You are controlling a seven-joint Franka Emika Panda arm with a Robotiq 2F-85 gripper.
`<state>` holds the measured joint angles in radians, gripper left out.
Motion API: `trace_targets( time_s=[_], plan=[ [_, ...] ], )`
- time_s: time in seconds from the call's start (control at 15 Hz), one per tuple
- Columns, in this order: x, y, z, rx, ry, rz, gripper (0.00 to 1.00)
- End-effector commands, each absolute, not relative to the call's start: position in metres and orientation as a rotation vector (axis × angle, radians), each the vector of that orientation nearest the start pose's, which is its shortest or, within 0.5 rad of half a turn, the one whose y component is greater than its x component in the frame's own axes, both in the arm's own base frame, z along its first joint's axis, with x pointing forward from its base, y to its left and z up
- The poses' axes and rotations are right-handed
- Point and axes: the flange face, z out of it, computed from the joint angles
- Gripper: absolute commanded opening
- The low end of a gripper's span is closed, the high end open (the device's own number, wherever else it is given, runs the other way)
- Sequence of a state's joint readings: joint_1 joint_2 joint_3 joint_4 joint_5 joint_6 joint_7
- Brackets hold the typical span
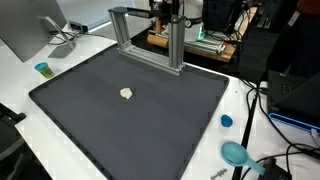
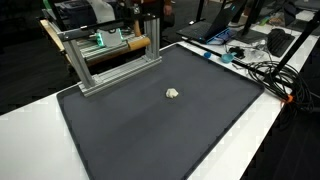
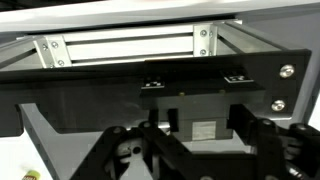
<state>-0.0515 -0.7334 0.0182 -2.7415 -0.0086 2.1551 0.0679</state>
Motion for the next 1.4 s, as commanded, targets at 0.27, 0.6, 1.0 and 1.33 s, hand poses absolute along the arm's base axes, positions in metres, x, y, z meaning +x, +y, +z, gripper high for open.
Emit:
trace_targets(
  time_s=[0.27,0.6,1.0,1.33],
  plan=[
    [0.3290,-0.0049,0.4438,-3.140,0.120,-0.229,0.28],
    [0.3275,-0.0043,0.4374,-3.131,0.039,-0.158,0.28],
    [0.3286,-0.0089,0.4390,-3.121,-0.001,-0.140,0.21],
    [0.3348,-0.0102,0.4433,-3.092,0.048,-0.233,0.21]
  ],
)
